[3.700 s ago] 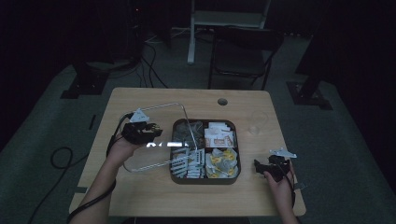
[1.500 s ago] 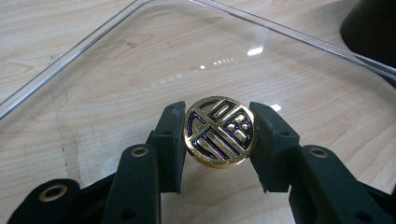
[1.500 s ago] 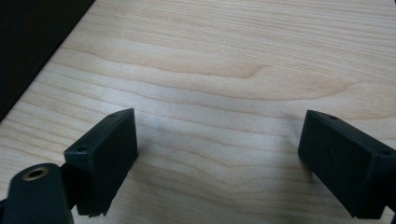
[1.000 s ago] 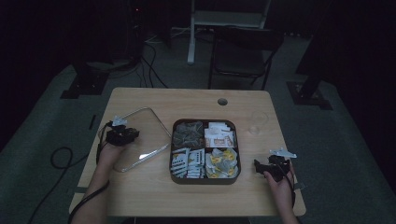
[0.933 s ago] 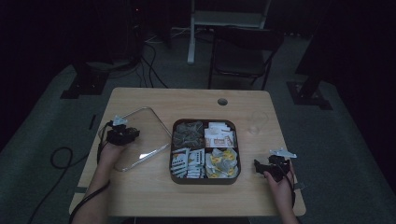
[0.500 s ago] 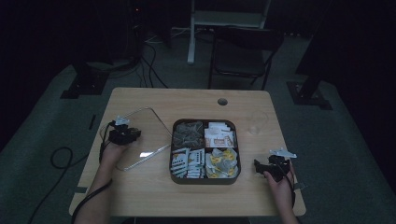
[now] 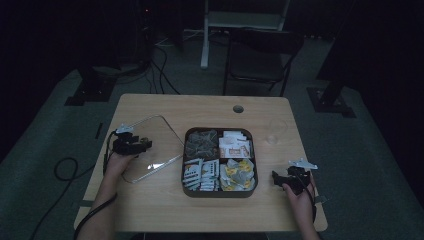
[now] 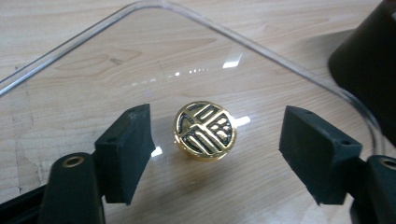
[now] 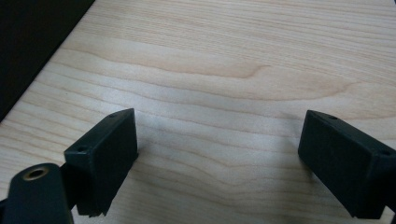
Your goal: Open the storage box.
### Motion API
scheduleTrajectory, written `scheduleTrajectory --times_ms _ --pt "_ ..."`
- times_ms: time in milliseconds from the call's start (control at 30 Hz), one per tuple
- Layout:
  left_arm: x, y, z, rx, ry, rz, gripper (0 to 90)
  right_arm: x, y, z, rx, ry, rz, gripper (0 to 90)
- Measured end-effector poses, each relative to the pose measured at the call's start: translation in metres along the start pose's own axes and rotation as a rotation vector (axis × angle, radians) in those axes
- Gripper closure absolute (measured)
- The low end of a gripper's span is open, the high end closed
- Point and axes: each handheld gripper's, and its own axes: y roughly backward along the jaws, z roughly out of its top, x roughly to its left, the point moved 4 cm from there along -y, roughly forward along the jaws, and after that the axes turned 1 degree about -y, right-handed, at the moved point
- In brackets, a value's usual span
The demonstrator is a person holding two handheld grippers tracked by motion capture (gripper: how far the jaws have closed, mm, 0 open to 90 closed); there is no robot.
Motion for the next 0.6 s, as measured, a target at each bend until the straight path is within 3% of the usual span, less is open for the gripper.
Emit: scheduleTrajectory --times_ms 167,267,467,600 --pt "-0.004 0.006 -0.001 -0.002 -0.013 -0.016 19.4 0.000 0.000 0.000 0.000 0.000 0.000 11.5" --pt "-0.008 0.009 -0.001 -0.006 -0.028 0.004 14.0 0.000 0.000 0.000 0.000 0.000 0.000 11.5" --pt "-0.022 0.012 -0.001 0.014 -0.067 -0.041 3.1 0.000 0.000 0.000 0.000 0.000 0.000 11.5" --pt "-0.028 0.016 -0.002 0.001 -0.091 -0.045 2.6 0.000 0.000 0.000 0.000 0.000 0.000 11.5"
